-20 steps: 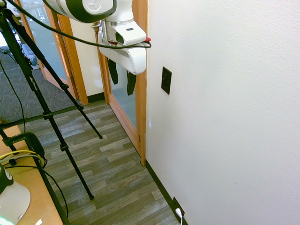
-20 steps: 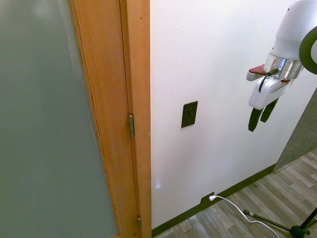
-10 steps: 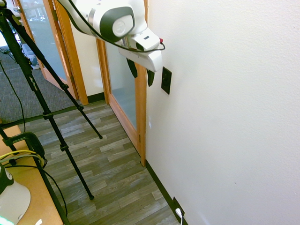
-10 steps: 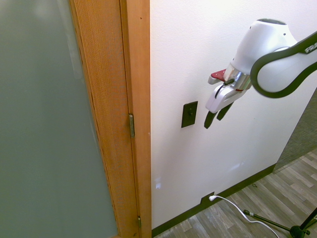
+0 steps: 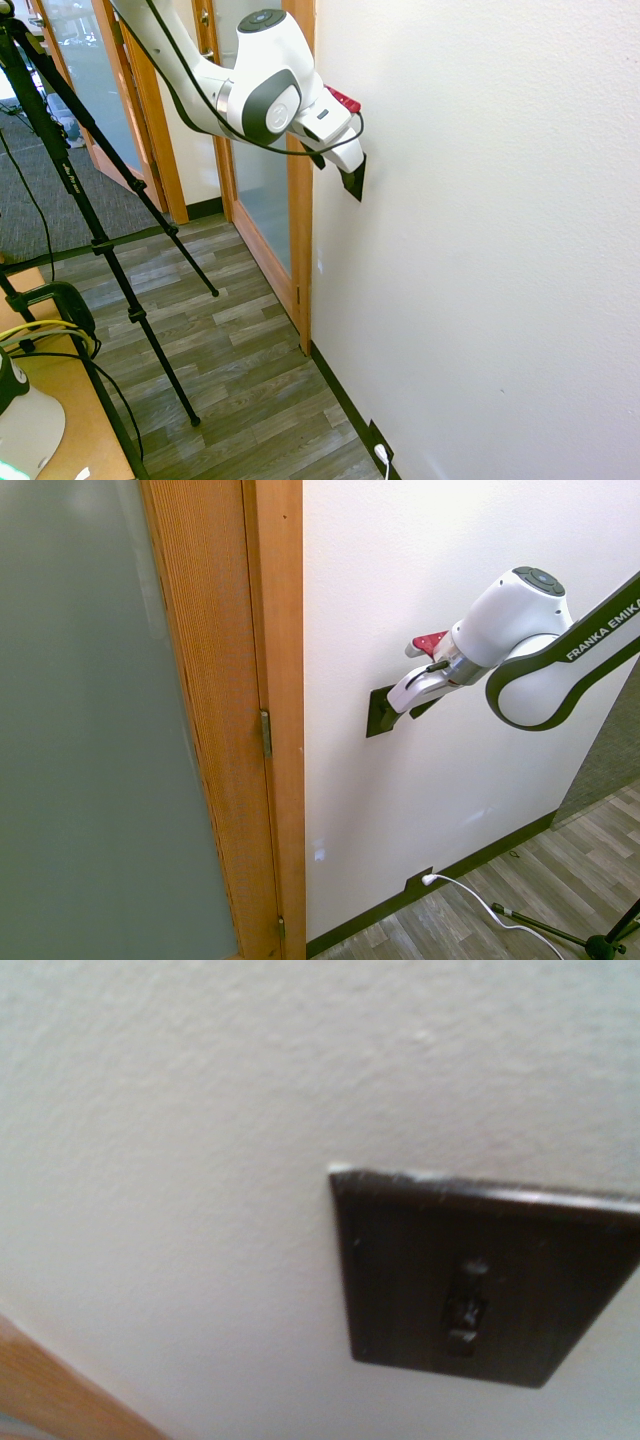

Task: Turn off the light

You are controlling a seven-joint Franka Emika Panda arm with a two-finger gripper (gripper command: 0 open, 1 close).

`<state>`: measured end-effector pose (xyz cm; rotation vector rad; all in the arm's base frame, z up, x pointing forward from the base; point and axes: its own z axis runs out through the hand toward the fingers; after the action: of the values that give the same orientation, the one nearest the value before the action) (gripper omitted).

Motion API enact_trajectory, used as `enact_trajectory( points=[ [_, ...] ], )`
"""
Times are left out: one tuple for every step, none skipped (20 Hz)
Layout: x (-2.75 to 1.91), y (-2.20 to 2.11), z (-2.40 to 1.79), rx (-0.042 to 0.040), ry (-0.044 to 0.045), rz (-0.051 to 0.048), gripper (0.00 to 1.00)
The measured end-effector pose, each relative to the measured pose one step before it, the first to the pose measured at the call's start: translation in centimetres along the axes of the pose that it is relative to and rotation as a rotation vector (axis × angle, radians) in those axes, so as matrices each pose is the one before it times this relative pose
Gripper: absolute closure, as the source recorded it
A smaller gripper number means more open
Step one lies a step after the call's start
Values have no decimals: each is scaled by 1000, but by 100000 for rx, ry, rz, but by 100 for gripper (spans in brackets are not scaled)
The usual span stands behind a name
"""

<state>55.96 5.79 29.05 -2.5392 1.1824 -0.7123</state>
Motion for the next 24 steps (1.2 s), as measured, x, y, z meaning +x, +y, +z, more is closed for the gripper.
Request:
enact_trajectory(
  points=[
    [-30,-196,-35,7,22,-273,100],
    [43,-358,-53,249,101,-218,100],
    [124,-378,-25,493,329,156,100],
    [123,-250,55,408,419,507,100],
    [80,-101,142,203,254,293,100],
    [-16,-10,222,-128,-59,100,100],
    [-17,7,224,-231,-101,24,100],
    [24,-55,253,-160,-21,-43,100],
    [54,-78,179,-19,57,-8,100],
    [74,-99,134,98,129,51,100],
    [68,-63,75,136,147,145,100],
    [45,-20,5,154,130,217,100],
    [50,4,-17,149,145,281,100],
    [82,19,-22,174,209,385,100],
    [83,16,-25,207,232,352,100],
    [82,9,-27,262,247,261,100],
    [81,5,-29,288,248,153,100],
    [55,12,-15,111,131,99,100],
    [17,8,-1,11,32,71,100],
    [-3,7,9,-18,-8,51,100],
    [-9,9,17,-28,-17,23,100],
    [-6,10,15,-28,-14,31,100],
    [-3,19,24,-49,-16,41,100],
    [0,24,28,-39,-7,61,100]
  ],
)
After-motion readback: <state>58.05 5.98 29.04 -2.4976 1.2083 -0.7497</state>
